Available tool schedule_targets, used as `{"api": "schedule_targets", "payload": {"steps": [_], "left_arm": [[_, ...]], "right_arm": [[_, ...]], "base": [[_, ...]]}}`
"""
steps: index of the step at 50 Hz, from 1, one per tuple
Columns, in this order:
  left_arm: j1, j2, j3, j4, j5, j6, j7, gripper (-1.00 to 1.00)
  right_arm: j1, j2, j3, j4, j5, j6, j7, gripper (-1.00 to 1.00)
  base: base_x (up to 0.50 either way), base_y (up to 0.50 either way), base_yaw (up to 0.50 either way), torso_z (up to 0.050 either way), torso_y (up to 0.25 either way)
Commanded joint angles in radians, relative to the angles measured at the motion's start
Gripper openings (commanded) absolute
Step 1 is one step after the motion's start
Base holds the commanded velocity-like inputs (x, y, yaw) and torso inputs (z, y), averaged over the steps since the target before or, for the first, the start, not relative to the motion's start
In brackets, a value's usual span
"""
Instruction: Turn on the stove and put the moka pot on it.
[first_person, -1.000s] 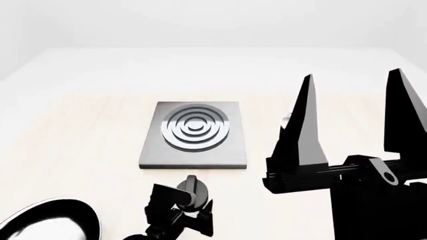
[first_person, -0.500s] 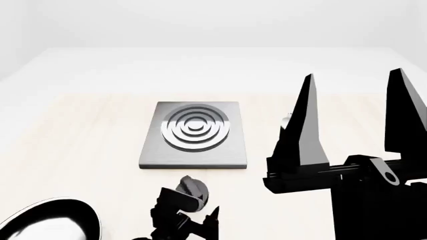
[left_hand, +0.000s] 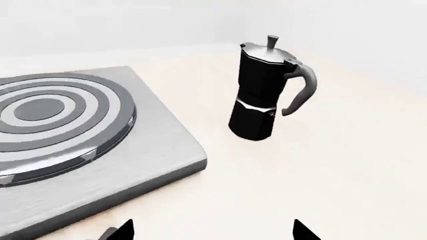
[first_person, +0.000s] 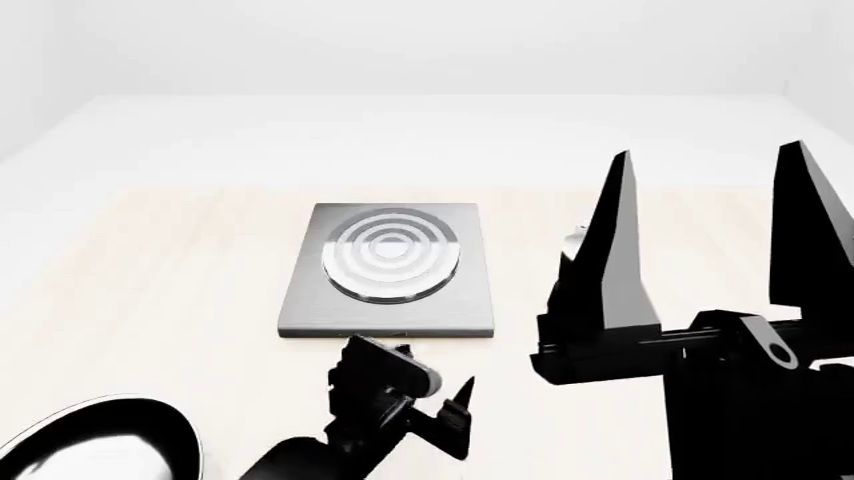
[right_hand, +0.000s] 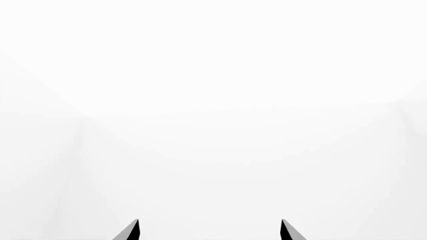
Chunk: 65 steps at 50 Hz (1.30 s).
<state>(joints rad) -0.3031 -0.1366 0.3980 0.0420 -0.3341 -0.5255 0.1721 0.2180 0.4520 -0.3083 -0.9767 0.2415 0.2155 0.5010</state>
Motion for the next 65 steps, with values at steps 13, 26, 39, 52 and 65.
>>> {"api": "schedule_targets", "payload": {"steps": [13, 26, 39, 52, 65], "left_arm": [[-0.012, -0.144, -0.1, 0.462, 0.177, 0.198, -0.179, 1.0], [0.026, -0.201, -0.173, 0.698, 0.238, 0.236, -0.248, 1.0], [0.094, -0.26, -0.166, 0.87, 0.395, 0.244, -0.302, 1.0], [0.176, -0.286, -0.236, 1.001, 0.367, 0.317, -0.323, 1.0], [0.245, 0.135, -0.466, 1.005, 0.491, 0.474, 0.14, 1.0]], "right_arm": [[0.046, 0.011, 0.049, 0.285, 0.011, -0.083, -0.038, 1.0], [0.136, -0.037, 0.014, 0.711, -0.024, -0.205, -0.112, 1.0], [0.201, -0.104, -0.002, 1.07, -0.022, -0.319, -0.163, 1.0], [0.249, -0.151, -0.015, 1.306, -0.029, -0.406, -0.195, 1.0], [0.294, -0.207, -0.011, 1.702, -0.045, -0.608, -0.23, 1.0]], "base": [[0.0, 0.0, 0.0, 0.0, 0.0], [0.0, 0.0, 0.0, 0.0, 0.0], [0.0, 0.0, 0.0, 0.0, 0.0], [0.0, 0.0, 0.0, 0.0, 0.0], [0.0, 0.0, 0.0, 0.0, 0.0]]}}
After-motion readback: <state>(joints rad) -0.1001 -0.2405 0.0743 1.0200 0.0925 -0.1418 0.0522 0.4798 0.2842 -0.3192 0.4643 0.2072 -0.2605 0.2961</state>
